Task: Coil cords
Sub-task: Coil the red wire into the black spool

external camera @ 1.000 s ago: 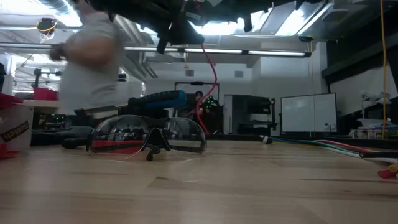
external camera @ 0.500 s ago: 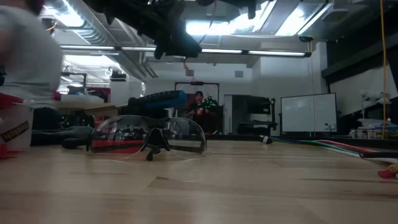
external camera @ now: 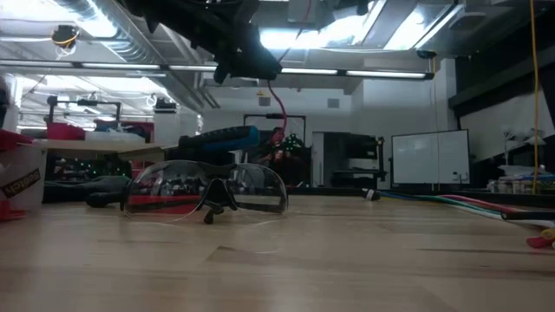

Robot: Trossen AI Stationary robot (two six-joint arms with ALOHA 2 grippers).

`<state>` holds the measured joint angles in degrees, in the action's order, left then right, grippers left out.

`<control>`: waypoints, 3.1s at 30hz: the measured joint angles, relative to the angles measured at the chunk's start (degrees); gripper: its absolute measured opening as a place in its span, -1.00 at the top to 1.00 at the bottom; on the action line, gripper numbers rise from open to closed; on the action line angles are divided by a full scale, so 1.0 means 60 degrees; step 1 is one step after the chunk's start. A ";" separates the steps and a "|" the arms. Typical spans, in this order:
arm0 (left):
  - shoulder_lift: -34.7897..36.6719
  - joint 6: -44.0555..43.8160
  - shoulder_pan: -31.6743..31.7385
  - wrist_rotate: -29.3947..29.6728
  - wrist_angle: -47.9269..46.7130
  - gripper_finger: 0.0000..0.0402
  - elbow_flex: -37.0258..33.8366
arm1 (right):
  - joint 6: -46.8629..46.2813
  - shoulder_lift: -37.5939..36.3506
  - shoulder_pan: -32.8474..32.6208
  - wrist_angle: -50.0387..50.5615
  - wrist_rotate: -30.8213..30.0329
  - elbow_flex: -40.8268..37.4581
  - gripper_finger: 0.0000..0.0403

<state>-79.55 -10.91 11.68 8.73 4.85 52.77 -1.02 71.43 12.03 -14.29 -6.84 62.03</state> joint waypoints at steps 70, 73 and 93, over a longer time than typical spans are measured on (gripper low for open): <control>-0.1096 0.0324 -0.1268 -0.0444 0.3598 0.41 0.0015 | 0.0000 -0.0680 -0.0007 0.1322 0.0836 -0.0009 1.00; -0.1096 0.0323 -0.1271 -0.0444 0.3601 0.41 0.0015 | 0.0000 -0.0680 -0.0007 0.1316 0.0835 -0.0009 1.00; -0.1832 0.0367 -0.1234 -0.0278 0.4753 0.41 0.0007 | 0.0004 -0.0677 -0.0004 0.1381 0.0835 -0.0009 1.00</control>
<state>-90.54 -8.71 4.28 7.06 33.36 52.82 -0.99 67.37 12.01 -6.01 -1.83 61.98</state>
